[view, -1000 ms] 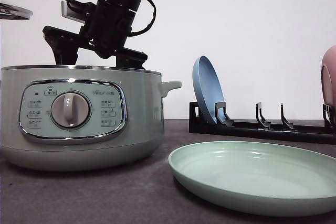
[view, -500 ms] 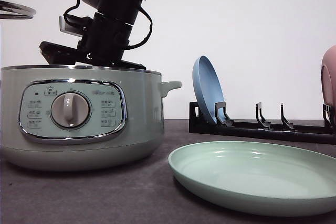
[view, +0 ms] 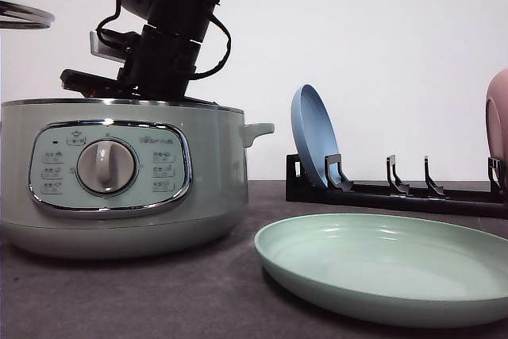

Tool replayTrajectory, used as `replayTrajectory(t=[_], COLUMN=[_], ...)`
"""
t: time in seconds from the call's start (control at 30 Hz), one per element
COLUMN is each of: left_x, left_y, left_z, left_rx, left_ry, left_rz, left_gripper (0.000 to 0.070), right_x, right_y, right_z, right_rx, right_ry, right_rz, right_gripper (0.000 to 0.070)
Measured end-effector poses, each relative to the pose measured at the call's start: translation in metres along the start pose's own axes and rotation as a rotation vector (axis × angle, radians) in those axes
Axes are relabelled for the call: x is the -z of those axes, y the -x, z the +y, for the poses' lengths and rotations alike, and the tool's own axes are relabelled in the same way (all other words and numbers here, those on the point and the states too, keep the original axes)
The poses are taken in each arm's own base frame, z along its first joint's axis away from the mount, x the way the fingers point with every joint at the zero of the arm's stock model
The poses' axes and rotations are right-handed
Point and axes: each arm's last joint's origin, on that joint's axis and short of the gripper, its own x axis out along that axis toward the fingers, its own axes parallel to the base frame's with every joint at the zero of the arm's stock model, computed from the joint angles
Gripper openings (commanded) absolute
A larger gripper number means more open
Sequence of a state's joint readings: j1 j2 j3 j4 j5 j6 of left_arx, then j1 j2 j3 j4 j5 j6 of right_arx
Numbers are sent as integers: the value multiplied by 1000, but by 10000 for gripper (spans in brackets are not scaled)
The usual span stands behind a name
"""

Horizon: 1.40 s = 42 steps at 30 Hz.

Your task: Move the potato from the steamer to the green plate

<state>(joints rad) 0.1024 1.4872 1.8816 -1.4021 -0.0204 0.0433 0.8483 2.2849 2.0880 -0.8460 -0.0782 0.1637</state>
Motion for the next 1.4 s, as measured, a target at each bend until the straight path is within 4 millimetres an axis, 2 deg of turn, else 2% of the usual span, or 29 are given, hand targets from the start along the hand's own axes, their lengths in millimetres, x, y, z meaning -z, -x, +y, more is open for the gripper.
replayTrajectory(t=[0.13,0.23,0.37,0.5,0.73,0.93,1.1,1.4], left_x=[0,0,-1,-1,-1,-1,-1,0], left_y=[0,0,0,0,0,0,1,3], left_z=[0,0,0,0,-2,-8,-18,-44], left_rx=[0,0,0,19,54,79,128,183], left_ry=[0,0,0,0,-2,-21,-52,-138], left_rz=[0,-3,-8,-8,-10,-11,-12,-13], left_gripper=[2,2,2,2,2,2,2,2], right_x=[-2,-9,-18,-18,-2,23,53,129], right_y=[9,32,83,136,206,256,271,263], right_z=[-2,-3,-2,-2,-10,-24,-41,-61], right_rx=[1,-3,-12,-15,5,41,76,119], right_ry=[1,3,18,31,43,32,-1,-56], right_rz=[-16,-65,-173,-255,-292,-287,-276,-289], right_gripper=[201,193,193,193,194,194,194,194])
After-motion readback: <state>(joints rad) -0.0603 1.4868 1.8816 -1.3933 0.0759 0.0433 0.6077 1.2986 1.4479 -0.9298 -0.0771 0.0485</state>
